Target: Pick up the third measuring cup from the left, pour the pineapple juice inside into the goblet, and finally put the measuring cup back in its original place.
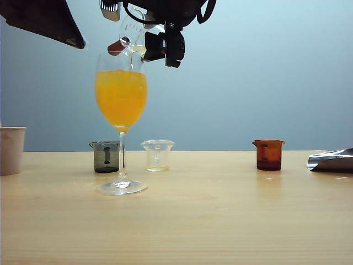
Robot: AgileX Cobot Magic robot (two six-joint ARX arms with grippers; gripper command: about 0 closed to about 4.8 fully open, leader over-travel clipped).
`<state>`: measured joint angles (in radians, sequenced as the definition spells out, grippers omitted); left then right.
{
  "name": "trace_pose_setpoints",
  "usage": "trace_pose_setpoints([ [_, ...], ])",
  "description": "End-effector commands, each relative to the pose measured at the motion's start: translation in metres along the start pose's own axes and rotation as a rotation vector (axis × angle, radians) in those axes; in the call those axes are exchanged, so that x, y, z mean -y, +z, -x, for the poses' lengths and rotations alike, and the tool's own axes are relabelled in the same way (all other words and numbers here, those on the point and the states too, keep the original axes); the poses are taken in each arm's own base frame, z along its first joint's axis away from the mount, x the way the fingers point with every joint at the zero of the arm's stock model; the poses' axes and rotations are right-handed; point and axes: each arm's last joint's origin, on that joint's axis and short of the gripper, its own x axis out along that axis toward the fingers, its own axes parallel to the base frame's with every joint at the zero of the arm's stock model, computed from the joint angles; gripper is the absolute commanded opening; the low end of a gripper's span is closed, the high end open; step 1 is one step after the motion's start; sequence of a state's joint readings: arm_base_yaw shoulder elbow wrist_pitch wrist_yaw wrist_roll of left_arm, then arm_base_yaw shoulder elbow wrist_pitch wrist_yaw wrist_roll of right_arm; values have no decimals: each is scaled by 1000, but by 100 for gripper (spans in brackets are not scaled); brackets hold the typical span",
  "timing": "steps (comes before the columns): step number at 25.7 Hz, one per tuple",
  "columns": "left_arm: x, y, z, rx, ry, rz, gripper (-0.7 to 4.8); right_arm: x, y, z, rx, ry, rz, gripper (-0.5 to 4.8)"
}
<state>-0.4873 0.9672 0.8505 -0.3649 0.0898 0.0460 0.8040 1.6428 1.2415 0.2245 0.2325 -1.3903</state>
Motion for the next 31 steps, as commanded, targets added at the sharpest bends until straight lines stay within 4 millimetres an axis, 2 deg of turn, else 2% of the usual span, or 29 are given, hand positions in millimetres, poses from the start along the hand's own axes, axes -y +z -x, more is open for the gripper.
trace_pose_setpoints([
  [1,0,3,2,17,1,-9,-6,12,2,3,0,-81,-17,165],
  [17,0,4,2,30,2,-36,-6,12,10,6,1,-91,221,165],
  [28,0,5,2,31,3,-35,-6,14,12,6,56,-109,204,165],
  [31,0,5,2,31,10,-35,-6,14,12,6,65,-112,84,165],
])
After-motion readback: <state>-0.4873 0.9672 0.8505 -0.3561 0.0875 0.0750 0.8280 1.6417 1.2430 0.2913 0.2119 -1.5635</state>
